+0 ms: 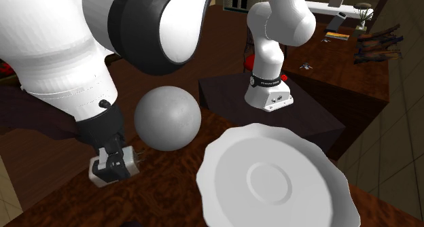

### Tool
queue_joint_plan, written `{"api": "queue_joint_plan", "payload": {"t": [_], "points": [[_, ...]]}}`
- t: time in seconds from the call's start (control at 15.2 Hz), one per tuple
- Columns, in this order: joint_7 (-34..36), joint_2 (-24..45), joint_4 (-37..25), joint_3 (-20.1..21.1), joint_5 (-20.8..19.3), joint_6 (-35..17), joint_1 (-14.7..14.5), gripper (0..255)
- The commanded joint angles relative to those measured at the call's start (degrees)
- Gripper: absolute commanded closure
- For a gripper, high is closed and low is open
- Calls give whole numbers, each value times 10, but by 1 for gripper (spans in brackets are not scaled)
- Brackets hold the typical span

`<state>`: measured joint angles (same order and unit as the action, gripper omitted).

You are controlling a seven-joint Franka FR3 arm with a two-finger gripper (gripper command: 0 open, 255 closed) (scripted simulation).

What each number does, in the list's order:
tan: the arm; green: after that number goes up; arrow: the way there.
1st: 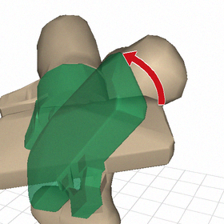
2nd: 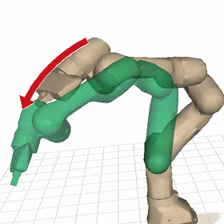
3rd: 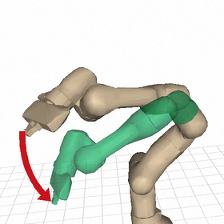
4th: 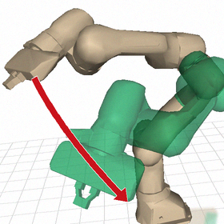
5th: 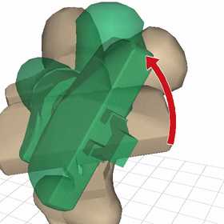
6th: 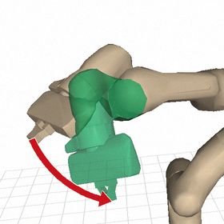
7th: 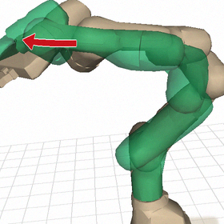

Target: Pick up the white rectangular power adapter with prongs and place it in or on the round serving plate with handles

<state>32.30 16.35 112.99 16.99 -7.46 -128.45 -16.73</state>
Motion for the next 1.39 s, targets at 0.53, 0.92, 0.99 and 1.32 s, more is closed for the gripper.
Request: {"api": "queue_joint_plan", "payload": {"t": [0.53,0.92,0.99,1.32], "points": [[-10,-30,-23,5,14,52,3,255],[-17,-49,-46,7,23,93,5,255],[-17,-52,-50,7,24,100,5,255],[-4,-87,-27,17,35,111,-3,255]]}}
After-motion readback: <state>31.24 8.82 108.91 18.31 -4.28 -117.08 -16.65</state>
